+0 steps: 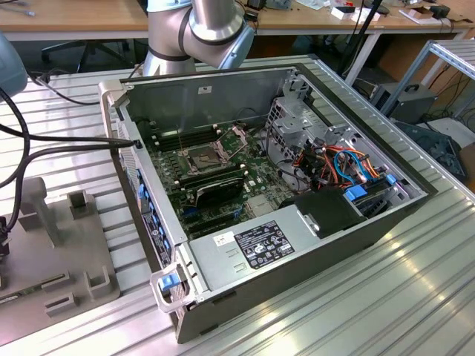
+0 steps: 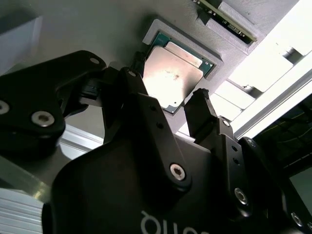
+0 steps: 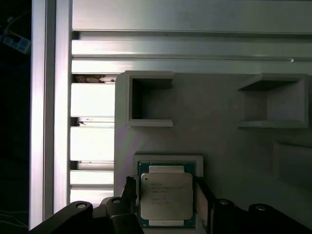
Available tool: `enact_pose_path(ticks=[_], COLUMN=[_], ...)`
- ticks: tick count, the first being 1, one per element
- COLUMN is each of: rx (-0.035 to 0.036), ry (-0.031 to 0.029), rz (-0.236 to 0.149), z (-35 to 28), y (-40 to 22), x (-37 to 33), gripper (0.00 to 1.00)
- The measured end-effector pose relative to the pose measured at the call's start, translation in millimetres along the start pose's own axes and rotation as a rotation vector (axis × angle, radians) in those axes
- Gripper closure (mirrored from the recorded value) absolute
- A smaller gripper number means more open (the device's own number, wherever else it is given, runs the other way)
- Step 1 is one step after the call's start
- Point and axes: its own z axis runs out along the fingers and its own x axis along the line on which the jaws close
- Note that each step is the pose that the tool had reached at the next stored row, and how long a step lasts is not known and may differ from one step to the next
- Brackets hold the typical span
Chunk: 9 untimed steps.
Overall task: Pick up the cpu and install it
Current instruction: 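Pick up the cpu and move it towards the insertion slot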
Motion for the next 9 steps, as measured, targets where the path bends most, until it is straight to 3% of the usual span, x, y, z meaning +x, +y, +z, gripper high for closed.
enact_pose_path(ticks=[9], rx=[0.0000], ry=[0.0011], rz=[-0.030], z=[1.7], y=[0.0], x=[0.0], gripper=[0.40])
